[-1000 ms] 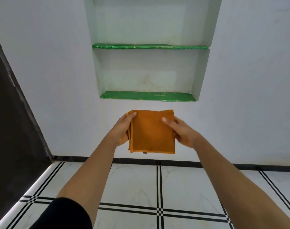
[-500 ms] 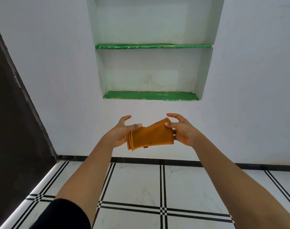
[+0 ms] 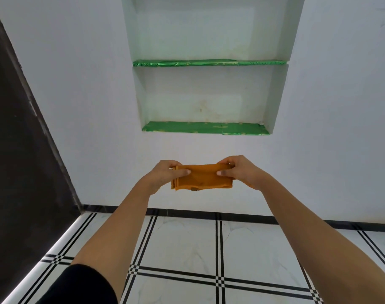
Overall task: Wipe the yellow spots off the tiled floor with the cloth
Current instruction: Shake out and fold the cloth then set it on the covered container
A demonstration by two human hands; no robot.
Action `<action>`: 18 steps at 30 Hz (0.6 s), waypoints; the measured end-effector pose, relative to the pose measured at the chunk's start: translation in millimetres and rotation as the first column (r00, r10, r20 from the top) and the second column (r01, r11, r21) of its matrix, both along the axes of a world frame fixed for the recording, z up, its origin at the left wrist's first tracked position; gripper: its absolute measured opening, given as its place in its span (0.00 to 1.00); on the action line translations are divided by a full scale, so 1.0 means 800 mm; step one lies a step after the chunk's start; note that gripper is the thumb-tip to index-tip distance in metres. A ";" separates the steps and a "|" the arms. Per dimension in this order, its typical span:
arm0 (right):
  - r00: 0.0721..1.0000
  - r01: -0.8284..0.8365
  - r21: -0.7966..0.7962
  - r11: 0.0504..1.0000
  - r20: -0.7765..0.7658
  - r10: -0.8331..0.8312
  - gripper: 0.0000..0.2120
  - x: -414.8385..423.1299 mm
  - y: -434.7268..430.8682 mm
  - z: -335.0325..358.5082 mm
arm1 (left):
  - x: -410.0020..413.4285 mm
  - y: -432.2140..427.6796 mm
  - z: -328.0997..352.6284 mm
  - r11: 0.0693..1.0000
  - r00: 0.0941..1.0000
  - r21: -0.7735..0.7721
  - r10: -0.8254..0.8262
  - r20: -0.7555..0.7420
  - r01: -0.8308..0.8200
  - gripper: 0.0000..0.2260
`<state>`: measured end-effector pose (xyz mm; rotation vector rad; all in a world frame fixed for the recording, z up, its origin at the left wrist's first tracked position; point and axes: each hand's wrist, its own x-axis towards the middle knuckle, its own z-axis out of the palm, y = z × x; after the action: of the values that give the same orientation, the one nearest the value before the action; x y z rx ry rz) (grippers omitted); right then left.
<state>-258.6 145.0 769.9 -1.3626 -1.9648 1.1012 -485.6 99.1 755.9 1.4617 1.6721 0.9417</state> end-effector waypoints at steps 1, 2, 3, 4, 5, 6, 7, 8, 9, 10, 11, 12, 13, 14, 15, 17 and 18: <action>0.999 -0.009 0.015 1.000 0.046 0.008 0.20 0.001 0.000 -0.002 | 0.003 -0.002 0.001 1.000 0.995 0.014 0.025 0.100 -0.026 0.09; 0.996 -0.016 0.019 1.000 0.090 0.014 0.20 0.002 -0.001 -0.004 | 0.006 -0.004 0.003 0.999 0.983 0.026 0.038 0.178 -0.043 0.09; 0.991 -0.021 0.019 1.000 0.131 0.018 0.20 0.003 -0.002 -0.006 | 0.010 -0.005 0.005 0.998 0.975 0.039 0.044 0.219 -0.054 0.09; 0.986 -0.023 0.017 1.000 0.166 0.020 0.20 0.003 -0.003 -0.008 | 0.014 -0.005 0.007 0.997 0.973 0.052 0.044 0.225 -0.057 0.11; 0.981 -0.027 0.012 1.000 0.192 0.024 0.21 0.004 -0.004 -0.011 | 0.018 -0.004 0.010 0.997 0.977 0.062 0.038 0.209 -0.052 0.12; 0.977 -0.035 0.001 0.999 0.209 0.034 0.22 0.003 -0.006 -0.013 | 0.021 -0.004 0.013 0.997 0.983 0.070 0.022 0.181 -0.035 0.14; 0.975 -0.051 -0.014 0.999 0.216 0.053 0.24 0.001 -0.008 -0.015 | 0.023 -0.004 0.016 0.997 0.989 0.076 -0.007 0.148 -0.004 0.15; 0.974 -0.074 -0.032 0.997 0.212 0.079 0.26 -0.002 -0.011 -0.015 | 0.026 -0.003 0.019 0.996 0.992 0.078 -0.045 0.115 0.036 0.16; 0.974 -0.103 -0.047 0.994 0.197 0.110 0.28 -0.005 -0.014 -0.015 | 0.029 -0.004 0.022 0.994 0.993 0.077 -0.086 0.081 0.080 0.16; 0.974 -0.131 -0.057 0.990 0.179 0.139 0.29 -0.010 -0.017 -0.015 | 0.033 -0.004 0.025 0.990 0.992 0.074 -0.119 0.044 0.116 0.16; 0.974 -0.151 -0.061 0.987 0.160 0.159 0.29 -0.014 -0.020 -0.014 | 0.037 -0.004 0.028 0.987 0.990 0.074 -0.144 0.009 0.143 0.15; 0.975 -0.160 -0.064 0.985 0.144 0.168 0.29 -0.018 -0.022 -0.013 | 0.040 -0.004 0.030 0.985 0.988 0.079 -0.155 -0.017 0.156 0.16; 0.978 -0.161 -0.066 0.985 0.127 0.168 0.28 -0.021 -0.023 -0.013 | 0.042 -0.003 0.032 0.984 0.988 0.089 -0.152 -0.024 0.153 0.17; 0.981 -0.154 -0.069 0.986 0.105 0.161 0.27 -0.024 -0.025 -0.013 | 0.043 -0.002 0.032 0.986 0.991 0.102 -0.133 -0.009 0.133 0.18; 0.986 -0.142 -0.077 0.987 0.078 0.148 0.26 -0.025 -0.025 -0.012 | 0.043 -0.001 0.032 0.989 0.995 0.116 -0.100 0.025 0.096 0.18; 0.992 -0.128 -0.120 0.985 -0.001 0.129 0.23 -0.024 -0.026 -0.011 | 0.040 -0.002 0.028 0.993 0.992 0.120 -0.014 0.128 -0.001 0.20; 0.991 -0.128 -0.148 0.981 -0.046 0.122 0.21 -0.023 -0.026 -0.011 | 0.038 -0.003 0.023 0.993 0.979 0.104 0.030 0.202 -0.052 0.21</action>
<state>-277.4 124.3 761.0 -1.2985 -1.9978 1.3476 -455.0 97.0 774.7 1.3567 1.5292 1.1784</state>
